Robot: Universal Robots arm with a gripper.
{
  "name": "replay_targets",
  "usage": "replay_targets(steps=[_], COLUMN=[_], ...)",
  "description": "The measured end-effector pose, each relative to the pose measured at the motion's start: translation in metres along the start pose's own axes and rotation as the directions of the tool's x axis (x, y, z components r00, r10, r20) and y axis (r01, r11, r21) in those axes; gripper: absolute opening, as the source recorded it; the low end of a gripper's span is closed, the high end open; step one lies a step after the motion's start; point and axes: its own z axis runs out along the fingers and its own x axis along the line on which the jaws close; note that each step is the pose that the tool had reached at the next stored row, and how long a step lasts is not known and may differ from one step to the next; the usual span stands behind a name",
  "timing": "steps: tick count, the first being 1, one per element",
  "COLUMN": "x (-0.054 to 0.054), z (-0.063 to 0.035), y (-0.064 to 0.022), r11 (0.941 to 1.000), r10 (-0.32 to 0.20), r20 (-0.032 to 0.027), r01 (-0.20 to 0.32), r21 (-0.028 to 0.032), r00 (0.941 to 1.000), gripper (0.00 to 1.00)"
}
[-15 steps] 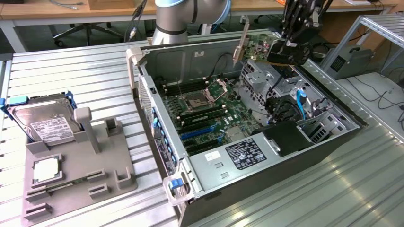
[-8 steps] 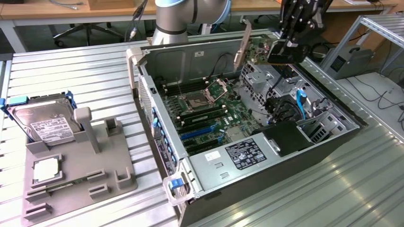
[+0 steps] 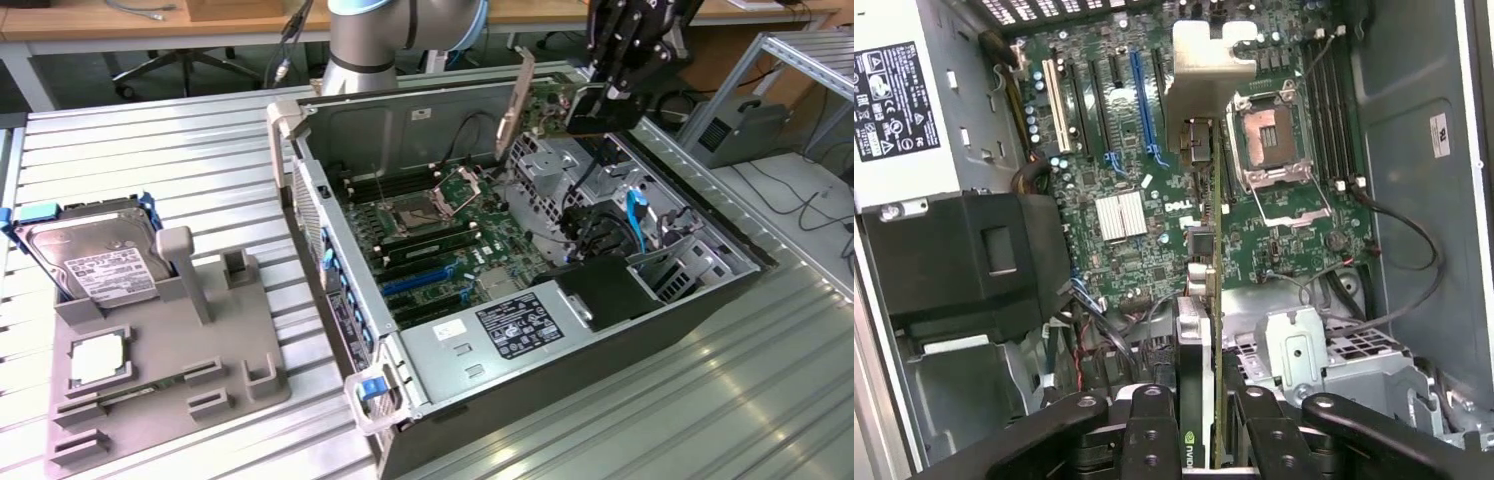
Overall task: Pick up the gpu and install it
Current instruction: 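Insert the gpu into the slot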
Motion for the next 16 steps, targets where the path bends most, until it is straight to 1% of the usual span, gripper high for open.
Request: replay_targets(steps=[3,5,16], x=[-0.0012,-0.0014,-0.0015], z=[0.0002,0.0003,0.0002], y=[0.0003,0.0003,0.0006], r11=[0.9989,0.9979,0.9978], r10=[-0.046,-0.065,-0.067], r20=[0.0008,0.0011,0.0009], r01=[0.046,0.065,0.067], r21=[-0.0006,-0.0008,-0.0008], r00=[0.9989,0.9979,0.9978], gripper=[0.27,0.27,0.27])
